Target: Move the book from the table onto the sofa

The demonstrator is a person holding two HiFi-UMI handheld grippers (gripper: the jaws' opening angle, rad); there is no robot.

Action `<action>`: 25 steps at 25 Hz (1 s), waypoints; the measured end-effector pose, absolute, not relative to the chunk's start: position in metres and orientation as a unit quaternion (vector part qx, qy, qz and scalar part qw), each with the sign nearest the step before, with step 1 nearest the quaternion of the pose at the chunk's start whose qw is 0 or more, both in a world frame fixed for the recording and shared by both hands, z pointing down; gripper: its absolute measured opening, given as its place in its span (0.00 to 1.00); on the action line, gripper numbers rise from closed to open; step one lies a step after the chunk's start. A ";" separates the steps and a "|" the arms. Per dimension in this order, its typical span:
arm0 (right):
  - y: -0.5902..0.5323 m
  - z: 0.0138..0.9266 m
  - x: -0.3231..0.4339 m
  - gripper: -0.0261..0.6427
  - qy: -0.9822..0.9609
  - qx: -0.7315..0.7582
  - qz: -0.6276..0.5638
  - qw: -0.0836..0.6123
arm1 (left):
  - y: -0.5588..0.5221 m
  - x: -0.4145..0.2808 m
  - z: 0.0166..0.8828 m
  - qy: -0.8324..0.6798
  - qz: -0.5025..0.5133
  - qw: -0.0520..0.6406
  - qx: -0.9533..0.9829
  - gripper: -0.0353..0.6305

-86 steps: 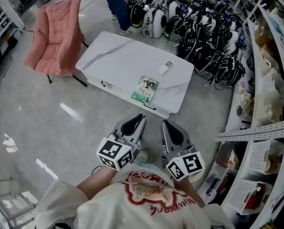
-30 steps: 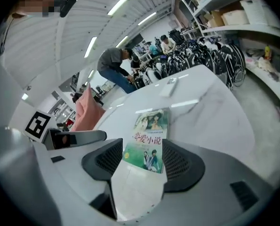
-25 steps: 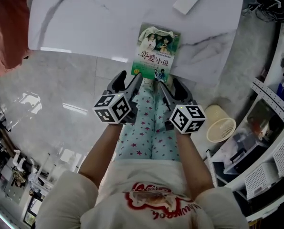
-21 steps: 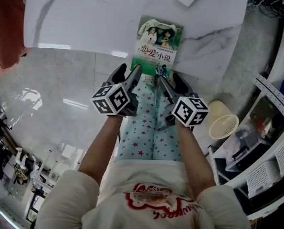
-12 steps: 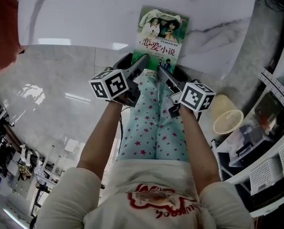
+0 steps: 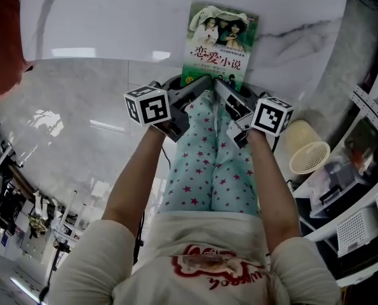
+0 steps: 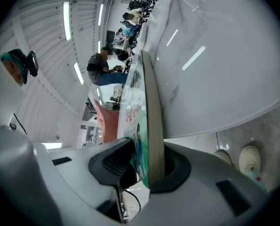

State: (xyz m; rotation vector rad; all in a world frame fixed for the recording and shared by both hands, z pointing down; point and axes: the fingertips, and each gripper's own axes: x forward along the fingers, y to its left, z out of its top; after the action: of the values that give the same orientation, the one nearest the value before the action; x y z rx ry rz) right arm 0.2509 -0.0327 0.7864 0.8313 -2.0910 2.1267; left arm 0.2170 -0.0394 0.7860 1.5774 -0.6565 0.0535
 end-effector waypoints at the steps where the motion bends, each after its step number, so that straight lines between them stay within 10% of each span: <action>1: -0.033 0.784 0.250 0.20 -0.681 0.270 0.680 0.022 | -0.040 0.216 0.784 -0.293 0.018 0.650 0.701 0.27; 25: -0.078 0.573 0.252 0.19 -0.819 0.308 0.482 0.038 | -0.080 0.217 0.575 -0.397 -0.059 0.498 0.769 0.23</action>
State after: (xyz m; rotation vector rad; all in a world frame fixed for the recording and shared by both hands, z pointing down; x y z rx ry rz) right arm 0.2518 -0.0783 0.5730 0.9445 -2.5137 1.4799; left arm 0.2166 -0.0804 0.5754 1.8600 -0.9611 -0.1419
